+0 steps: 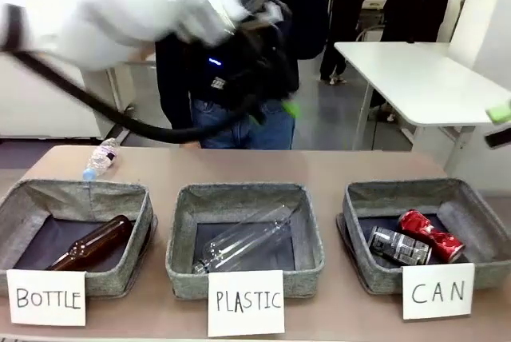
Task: Sort the can waste into the basket.
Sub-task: Pick up the can waste from the table and place it in the right Fabric basket.
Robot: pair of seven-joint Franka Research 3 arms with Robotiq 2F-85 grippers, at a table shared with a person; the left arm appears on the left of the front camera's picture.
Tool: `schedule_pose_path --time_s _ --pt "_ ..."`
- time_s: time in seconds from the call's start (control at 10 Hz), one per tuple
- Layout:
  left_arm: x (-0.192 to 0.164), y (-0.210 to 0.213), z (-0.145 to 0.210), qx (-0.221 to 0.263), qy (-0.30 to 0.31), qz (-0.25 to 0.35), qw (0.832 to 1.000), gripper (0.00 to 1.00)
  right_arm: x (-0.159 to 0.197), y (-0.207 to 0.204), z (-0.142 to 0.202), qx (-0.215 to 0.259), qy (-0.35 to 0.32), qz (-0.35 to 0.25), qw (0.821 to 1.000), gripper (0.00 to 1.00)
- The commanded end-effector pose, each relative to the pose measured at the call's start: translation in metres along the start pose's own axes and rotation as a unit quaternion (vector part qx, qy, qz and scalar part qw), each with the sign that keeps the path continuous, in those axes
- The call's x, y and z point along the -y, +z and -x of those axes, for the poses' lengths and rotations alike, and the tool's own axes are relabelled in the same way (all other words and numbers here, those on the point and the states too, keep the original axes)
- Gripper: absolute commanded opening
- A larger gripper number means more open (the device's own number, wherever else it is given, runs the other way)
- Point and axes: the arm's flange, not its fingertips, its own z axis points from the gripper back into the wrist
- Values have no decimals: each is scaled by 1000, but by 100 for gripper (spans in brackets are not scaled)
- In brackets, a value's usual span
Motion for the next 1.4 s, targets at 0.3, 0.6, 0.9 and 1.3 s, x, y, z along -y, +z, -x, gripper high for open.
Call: schedule_pose_path --time_s 0.3,0.6,0.9,1.3 --pt "-168 198 138 119 146 171 967 74 1 -70 -44 6 -50 -94 994 100" --pt "-274 255 200 183 172 249 935 74 -1 -54 -68 60 -65 -68 994 100" --pt "-209 244 184 153 153 221 951 74 5 -67 -47 19 -45 -96 994 100" --pt "-209 244 184 153 153 221 951 74 5 -67 -47 19 -45 -96 994 100"
